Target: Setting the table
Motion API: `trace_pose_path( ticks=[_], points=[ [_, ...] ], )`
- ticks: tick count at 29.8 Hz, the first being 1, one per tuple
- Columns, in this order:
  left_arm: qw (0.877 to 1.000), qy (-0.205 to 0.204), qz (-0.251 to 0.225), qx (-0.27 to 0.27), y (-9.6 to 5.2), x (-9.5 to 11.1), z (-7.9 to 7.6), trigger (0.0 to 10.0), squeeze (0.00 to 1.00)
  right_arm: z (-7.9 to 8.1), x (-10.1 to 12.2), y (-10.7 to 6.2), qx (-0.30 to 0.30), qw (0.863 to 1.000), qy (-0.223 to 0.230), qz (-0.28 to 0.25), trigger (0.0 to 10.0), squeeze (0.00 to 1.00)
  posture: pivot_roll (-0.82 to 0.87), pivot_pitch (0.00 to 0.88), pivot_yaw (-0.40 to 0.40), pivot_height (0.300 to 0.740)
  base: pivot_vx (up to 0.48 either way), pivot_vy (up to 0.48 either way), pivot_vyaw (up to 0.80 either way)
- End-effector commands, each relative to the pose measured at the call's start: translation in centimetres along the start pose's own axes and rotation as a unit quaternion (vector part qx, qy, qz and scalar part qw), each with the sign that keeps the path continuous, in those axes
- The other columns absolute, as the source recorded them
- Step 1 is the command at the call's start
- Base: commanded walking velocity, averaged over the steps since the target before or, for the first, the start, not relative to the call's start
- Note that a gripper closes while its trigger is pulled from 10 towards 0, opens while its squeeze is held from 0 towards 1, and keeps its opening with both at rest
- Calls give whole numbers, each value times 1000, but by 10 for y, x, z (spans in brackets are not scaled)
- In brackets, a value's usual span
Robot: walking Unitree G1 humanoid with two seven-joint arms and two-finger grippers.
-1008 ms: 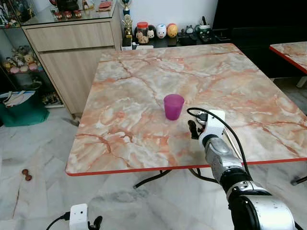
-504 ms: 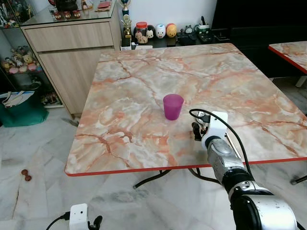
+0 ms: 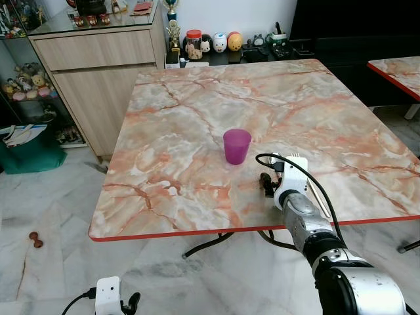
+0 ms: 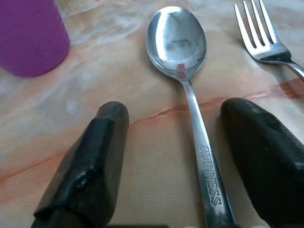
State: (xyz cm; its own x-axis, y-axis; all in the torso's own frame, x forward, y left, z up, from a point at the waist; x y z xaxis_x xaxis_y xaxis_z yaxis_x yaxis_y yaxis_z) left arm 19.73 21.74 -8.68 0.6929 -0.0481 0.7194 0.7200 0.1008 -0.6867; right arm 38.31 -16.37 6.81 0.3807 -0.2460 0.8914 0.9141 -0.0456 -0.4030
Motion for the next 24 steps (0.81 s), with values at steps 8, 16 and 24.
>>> trace_pose_path(
  ticks=[8,16,24],
  points=[
    [1000,3,-1,5,0,1,1,10000,0,-1,-13,-1,-2,1000,-3,22,0,0,-44,0,39,707,0,0,0],
    [1000,5,-8,4,2,6,0,10000,0,-1,-10,-1,-5,1000,-2,17,0,0,-47,0,43,707,0,0,0],
    [1000,5,-12,1,2,6,-2,10000,0,3,-8,-2,18,1000,7,-7,0,0,-51,0,45,707,0,0,0]
  ],
)
Point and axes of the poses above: a point about 5 cm out from each wrist's last joint towards the gripper, its own y axis pointing out of the wrist towards the gripper, its own x axis along the axis of the wrist's last joint, z = x × y, the point moved 2 cm from there along y, pointing out of the wrist towards the gripper, and after that the axes turned 10 degrees about y, right-handed, at the moved point
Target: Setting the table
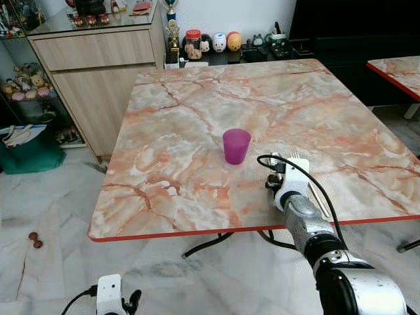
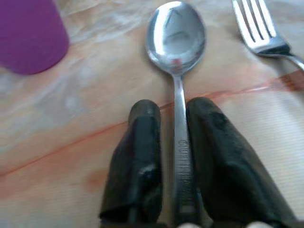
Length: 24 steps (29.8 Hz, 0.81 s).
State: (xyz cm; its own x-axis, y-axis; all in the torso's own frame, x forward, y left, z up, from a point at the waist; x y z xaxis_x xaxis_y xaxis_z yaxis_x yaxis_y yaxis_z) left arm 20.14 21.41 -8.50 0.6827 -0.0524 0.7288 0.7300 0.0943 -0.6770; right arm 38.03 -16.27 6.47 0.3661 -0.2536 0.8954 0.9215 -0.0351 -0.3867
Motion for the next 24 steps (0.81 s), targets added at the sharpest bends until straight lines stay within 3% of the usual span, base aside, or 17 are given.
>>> trace_pose_path(
  ticks=[1,21,24],
  points=[
    [1000,4,-5,3,0,2,1,10000,0,4,-4,-1,10,1000,3,1,0,0,-51,0,45,707,0,0,0],
    [1000,3,-9,0,1,5,2,10000,0,-2,-8,-3,4,1000,1,-9,0,0,-50,0,46,707,0,0,0],
    [1000,3,-10,1,1,5,2,10000,0,-4,-1,-3,-4,999,-10,-31,0,0,-50,0,46,707,0,0,0]
  ],
)
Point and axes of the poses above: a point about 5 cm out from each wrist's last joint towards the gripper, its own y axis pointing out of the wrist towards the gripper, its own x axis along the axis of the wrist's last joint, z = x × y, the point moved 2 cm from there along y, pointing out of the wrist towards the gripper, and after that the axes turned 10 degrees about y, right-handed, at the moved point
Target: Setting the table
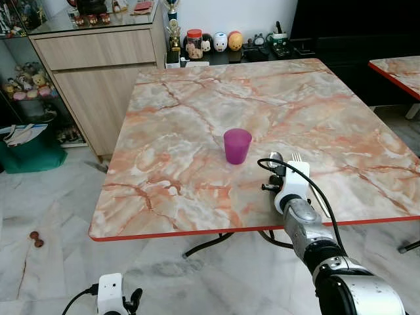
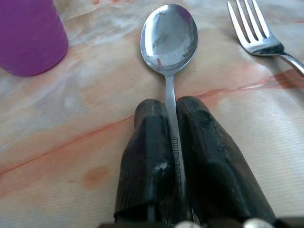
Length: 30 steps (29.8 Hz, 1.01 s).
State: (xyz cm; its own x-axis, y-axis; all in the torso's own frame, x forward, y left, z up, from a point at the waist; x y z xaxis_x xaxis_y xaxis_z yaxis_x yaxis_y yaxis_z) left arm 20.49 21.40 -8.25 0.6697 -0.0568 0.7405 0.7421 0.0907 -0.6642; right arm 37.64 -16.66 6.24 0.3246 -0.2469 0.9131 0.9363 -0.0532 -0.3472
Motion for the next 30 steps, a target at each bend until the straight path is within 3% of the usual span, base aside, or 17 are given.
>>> trace_pose_path(
  ticks=[1,2,10,11,15,17,21,22,25,30],
  points=[
    [1000,1,-1,2,0,1,2,10000,0,1,4,-1,0,1000,-11,-18,5725,0,-48,0,44,707,0,0,0],
    [1000,1,-2,3,0,1,2,10000,0,1,9,-1,1,999,-14,-33,10000,0,-48,0,43,707,0,0,0],
    [1000,-2,-6,5,0,2,1,10000,0,2,37,-9,7,989,-49,-142,10000,0,-45,0,36,707,0,0,0],
    [1000,-2,-6,6,0,2,1,10000,0,1,45,-15,10,982,-62,-179,10000,0,-46,0,33,707,0,0,0],
    [1000,-2,-6,7,0,1,1,10000,0,2,55,-27,25,969,-99,-225,10000,0,-51,0,34,707,0,0,0],
    [1000,-3,-8,8,0,1,1,10000,0,11,61,-41,59,954,-134,-261,10000,0,-57,0,33,707,0,0,0],
    [1000,-3,-10,8,0,2,2,10000,0,21,65,-54,90,940,-156,-289,10000,0,-64,0,34,707,0,0,0],
    [1000,-3,-10,8,0,2,2,10000,0,27,67,-65,102,933,-158,-305,10000,0,-69,0,34,707,0,0,0],
    [1000,0,-8,6,0,2,2,10000,0,32,69,-76,107,934,-137,-312,10000,0,-73,0,37,707,0,0,0],
    [1000,12,-11,-5,2,6,-2,10000,0,43,60,-79,124,940,-126,-291,10000,0,-68,0,39,707,0,-58,0]
  ],
)
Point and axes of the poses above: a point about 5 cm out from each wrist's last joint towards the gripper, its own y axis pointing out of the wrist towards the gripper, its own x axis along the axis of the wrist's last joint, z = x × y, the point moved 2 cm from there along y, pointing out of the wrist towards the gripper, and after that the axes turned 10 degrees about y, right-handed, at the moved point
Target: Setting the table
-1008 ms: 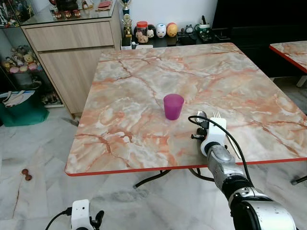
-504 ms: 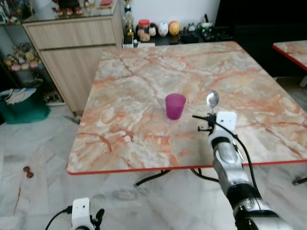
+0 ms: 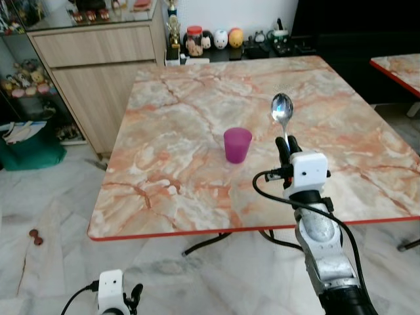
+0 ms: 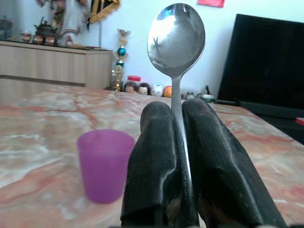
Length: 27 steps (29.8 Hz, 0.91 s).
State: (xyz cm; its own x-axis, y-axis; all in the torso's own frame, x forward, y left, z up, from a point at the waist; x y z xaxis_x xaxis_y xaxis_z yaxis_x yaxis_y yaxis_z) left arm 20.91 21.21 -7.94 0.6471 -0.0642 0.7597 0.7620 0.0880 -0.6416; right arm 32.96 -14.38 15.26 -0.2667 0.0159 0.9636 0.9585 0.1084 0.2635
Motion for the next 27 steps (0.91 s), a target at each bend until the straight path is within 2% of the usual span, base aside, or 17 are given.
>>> trace_pose_path(
  ticks=[1,3,9,16,27],
  points=[
    [1000,10,3,-5,1,2,-1,10000,0,10,3,-1,9,1000,14,2,10000,0,-68,0,39,707,0,-289,0],
    [1000,11,0,-3,2,3,0,10000,0,12,6,1,13,1000,13,0,10000,0,-68,0,36,707,0,-480,0],
    [1000,11,-1,2,1,3,3,10000,0,4,16,8,8,1000,7,-4,10000,0,-73,0,38,707,0,-480,0],
    [1000,10,0,3,1,2,3,10000,0,1,12,9,0,1000,0,11,10000,0,-72,0,37,707,0,-480,0],
    [1000,8,-1,6,1,2,4,10000,0,-8,20,14,-14,1000,8,2,10000,0,-76,0,35,707,0,-480,0]
  ],
)
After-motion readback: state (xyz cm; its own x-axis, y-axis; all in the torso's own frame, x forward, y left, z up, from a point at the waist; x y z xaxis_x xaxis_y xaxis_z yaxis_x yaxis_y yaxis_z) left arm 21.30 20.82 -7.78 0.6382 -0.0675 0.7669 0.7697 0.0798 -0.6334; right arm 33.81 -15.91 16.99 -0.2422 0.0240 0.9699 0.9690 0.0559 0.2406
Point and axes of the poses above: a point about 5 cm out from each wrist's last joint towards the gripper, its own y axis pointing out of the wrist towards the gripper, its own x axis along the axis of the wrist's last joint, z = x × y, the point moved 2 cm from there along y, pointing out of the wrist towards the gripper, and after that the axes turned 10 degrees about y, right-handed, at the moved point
